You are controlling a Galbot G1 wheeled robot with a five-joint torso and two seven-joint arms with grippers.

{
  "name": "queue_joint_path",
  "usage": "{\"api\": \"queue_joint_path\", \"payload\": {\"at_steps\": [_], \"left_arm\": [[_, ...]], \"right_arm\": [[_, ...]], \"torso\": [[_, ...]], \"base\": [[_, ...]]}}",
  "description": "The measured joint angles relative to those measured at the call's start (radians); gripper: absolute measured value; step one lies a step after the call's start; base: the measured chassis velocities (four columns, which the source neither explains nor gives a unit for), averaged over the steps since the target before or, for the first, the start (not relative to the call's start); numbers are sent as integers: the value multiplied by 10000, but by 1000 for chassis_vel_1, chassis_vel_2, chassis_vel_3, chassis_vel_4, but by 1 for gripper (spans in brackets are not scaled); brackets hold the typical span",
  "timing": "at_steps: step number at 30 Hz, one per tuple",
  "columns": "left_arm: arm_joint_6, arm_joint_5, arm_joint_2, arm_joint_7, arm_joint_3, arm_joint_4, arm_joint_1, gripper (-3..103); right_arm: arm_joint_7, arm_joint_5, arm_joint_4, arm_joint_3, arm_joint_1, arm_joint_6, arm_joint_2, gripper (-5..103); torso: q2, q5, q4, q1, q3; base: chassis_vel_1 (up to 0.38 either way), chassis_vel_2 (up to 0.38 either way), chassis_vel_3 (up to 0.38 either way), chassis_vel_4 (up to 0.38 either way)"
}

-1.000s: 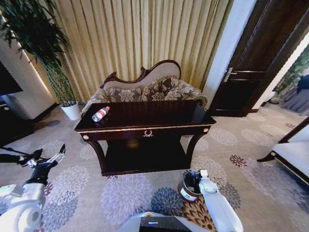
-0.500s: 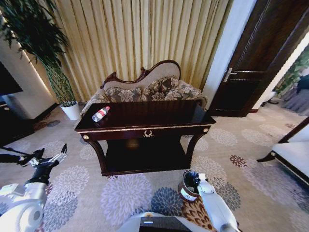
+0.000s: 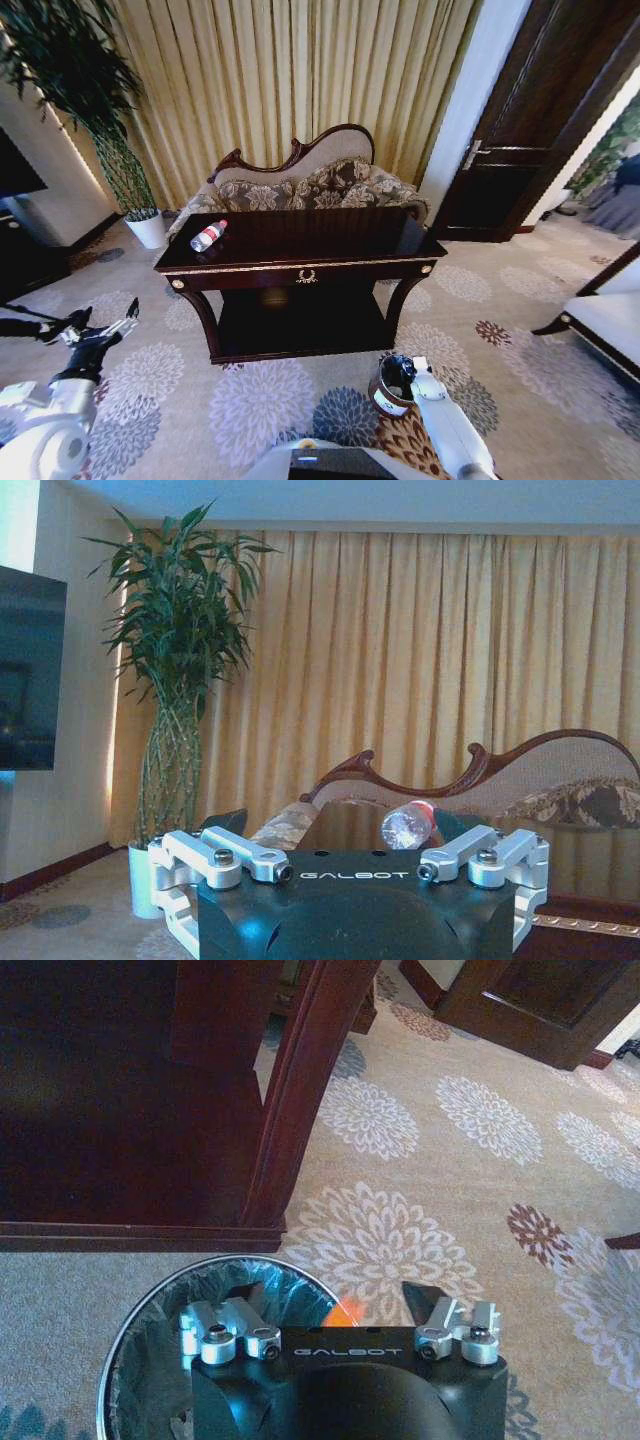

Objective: Move to the front of the table and place the trash on the table into the trash bin.

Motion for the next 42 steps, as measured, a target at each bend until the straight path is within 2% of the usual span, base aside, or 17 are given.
{"api": "queue_joint_path", "payload": {"at_steps": [1,4,5,7,11,14,18,19,23,28,30,32,33,37,40,42], "left_arm": [[0,0,0,0,0,0,0,100],[-5,-1,-6,9,21,-44,15,100],[-5,-1,-6,9,21,-44,15,100],[-8,-1,-6,12,24,-51,18,100],[-13,-8,16,12,24,-56,21,100],[-31,-10,7,-23,35,-58,-18,100],[-32,-10,-15,-43,55,-79,-21,100],[-32,-10,-15,-43,55,-79,-21,100],[-32,-5,-59,-48,95,-100,-20,100],[-16,12,-105,-53,158,-142,-67,100],[12,19,-116,-67,167,-187,-91,100],[15,14,-92,-77,95,-220,-49,100],[15,14,-92,-77,95,-220,-49,100],[13,13,-78,-168,3,-294,16,100],[13,24,-83,-204,-11,-346,28,100],[43,35,-66,-216,-37,-432,10,100]], "right_arm": [[0,0,0,0,0,0,0,76],[0,-9,157,85,-125,0,20,92],[0,-9,157,85,-125,0,20,92],[0,-10,217,130,-143,0,32,99],[0,288,735,274,-292,116,41,100],[1,1355,2315,427,-708,457,40,100],[1,1646,3595,617,-869,998,87,100],[1,1646,3595,617,-869,998,87,100],[4,2121,5817,803,-1185,1140,80,100],[4,2530,7487,647,-1510,1109,60,100],[5,2858,8661,443,-1687,837,65,100],[6,3337,10057,112,-1884,251,-2,100],[6,3337,10057,112,-1884,251,-2,100],[3,3949,11871,-642,-2128,-730,-206,100],[2,4069,12234,-924,-2114,-1034,-261,100],[2,4339,12482,-1321,-1846,-1598,-316,100]], "torso": [[0,0,0,0,0],[0,0,-1,0,0],[0,0,-1,0,0],[0,0,0,0,0],[0,0,-1,0,0],[0,0,-2,0,0],[0,-1,3,0,0],[0,-1,3,0,0],[0,0,0,0,0],[0,-1,-1,0,-1],[1,0,0,0,-1],[0,-1,1,0,0],[0,-1,1,0,0],[1,-3,0,0,-1],[1,-3,0,-1,-1],[1,-2,1,-1,-1]], "base": [[0,0,0,0],[0,0,0,0],[0,0,0,0],[0,0,0,0],[0,0,0,0],[0,0,0,0],[0,0,0,0],[0,0,0,0],[0,0,0,0],[0,0,0,0],[0,0,0,0],[0,0,0,0],[0,0,0,0],[0,0,0,0],[0,0,0,0],[0,0,0,0]]}}
